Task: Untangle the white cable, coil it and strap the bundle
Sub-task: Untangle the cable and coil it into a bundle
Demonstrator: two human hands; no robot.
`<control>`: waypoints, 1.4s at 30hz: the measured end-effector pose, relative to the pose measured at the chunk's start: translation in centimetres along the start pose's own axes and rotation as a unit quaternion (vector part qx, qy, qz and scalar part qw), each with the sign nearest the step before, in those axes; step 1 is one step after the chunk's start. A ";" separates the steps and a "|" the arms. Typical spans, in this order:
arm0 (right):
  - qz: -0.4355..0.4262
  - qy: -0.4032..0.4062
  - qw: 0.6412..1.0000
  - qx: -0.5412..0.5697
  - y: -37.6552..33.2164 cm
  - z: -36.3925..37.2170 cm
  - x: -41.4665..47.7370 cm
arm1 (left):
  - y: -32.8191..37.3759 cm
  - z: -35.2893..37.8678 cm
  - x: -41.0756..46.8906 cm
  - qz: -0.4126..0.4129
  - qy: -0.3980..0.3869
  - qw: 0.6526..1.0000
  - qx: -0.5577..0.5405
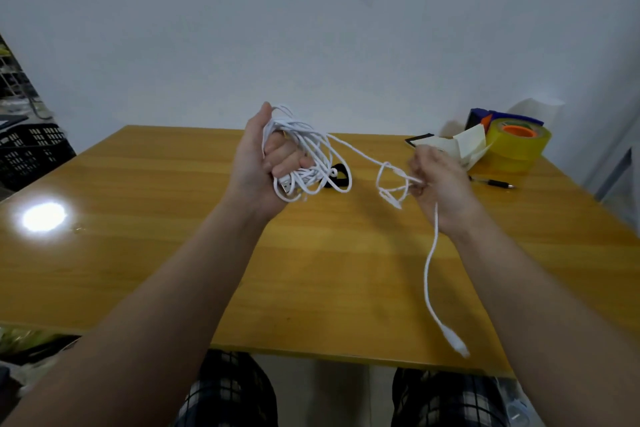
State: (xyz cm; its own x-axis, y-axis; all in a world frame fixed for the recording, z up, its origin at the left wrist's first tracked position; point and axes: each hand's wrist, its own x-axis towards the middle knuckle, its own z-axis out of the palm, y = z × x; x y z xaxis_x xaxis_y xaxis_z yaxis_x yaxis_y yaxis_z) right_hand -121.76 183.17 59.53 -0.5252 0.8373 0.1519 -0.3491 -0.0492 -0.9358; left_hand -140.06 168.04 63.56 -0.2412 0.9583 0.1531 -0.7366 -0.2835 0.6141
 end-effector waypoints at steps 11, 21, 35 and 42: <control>-0.129 -0.123 0.781 -0.599 -1.3 3.6 -1.8 | -0.4 -0.3 0.8 0.003 0.070 0.997 0.040; -0.089 -0.153 0.864 -0.471 1.5 2.0 -1.5 | -0.7 2.1 0.0 -0.017 -0.061 0.997 -0.042; -0.278 -0.270 0.586 -0.711 2.6 1.6 -5.3 | -1.3 -2.5 3.9 0.173 0.225 0.770 0.571; -0.303 -0.244 0.635 -0.667 -2.5 2.2 -4.4 | -3.5 -2.0 0.5 0.033 -0.063 0.603 0.794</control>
State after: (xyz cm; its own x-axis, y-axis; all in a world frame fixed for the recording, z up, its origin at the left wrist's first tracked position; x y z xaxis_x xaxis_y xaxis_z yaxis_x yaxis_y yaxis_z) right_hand -120.31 178.40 61.92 -0.8999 0.1972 0.3889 0.1951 0.9797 -0.0453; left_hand -138.92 169.43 59.93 -0.1129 0.9702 0.2145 0.8311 -0.0261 0.5556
